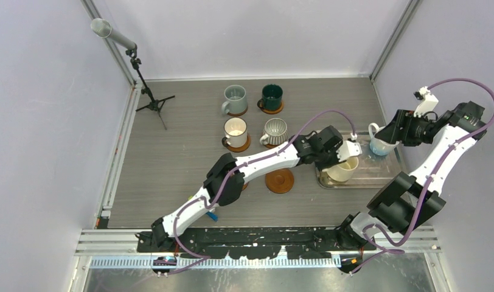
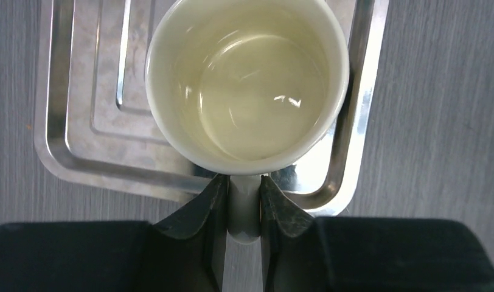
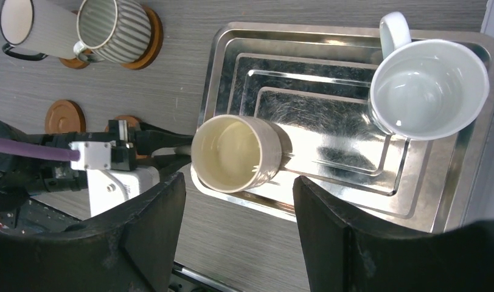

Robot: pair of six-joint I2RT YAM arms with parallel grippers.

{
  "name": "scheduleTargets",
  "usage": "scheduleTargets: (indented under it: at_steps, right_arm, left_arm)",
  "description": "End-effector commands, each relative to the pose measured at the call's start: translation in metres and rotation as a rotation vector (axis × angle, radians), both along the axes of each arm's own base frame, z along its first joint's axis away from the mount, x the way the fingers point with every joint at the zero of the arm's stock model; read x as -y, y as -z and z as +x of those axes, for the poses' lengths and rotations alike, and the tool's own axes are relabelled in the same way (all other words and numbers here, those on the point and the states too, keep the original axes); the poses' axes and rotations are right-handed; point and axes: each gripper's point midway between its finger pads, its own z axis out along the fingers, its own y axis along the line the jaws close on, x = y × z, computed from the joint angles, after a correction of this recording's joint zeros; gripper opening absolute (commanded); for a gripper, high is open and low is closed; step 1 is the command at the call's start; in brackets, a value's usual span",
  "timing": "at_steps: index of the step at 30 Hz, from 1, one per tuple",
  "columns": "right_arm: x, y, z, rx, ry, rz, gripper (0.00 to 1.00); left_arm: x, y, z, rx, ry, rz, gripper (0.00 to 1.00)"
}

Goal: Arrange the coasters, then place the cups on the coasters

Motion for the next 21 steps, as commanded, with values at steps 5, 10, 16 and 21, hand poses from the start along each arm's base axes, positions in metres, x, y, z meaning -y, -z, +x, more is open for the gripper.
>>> scheduleTargets:
  at_steps: [5, 10, 16, 21]
  right_arm:
    - [0.000, -0.017, 0.010, 0.043, 0.007, 0.038, 0.70]
    - [0.002, -0.016, 0.012, 0.040, 0.010, 0.049, 0.70]
    - [0.002, -0.015, 0.013, 0.035, 0.011, 0.061, 0.70]
    - [0.000, -0.010, 0.012, 0.024, 0.008, 0.070, 0.70]
  left_arm:
    - [-0.010, -0.155, 0.029, 0.011, -0.110, -0.340, 0.00]
    - [-0.023, -0.177, 0.038, -0.009, -0.139, -0.397, 0.00]
    - [-0.041, -0.194, 0.029, -0.052, -0.140, -0.411, 0.00]
    - [-0.078, -0.194, 0.016, -0.130, -0.147, -0.364, 0.00]
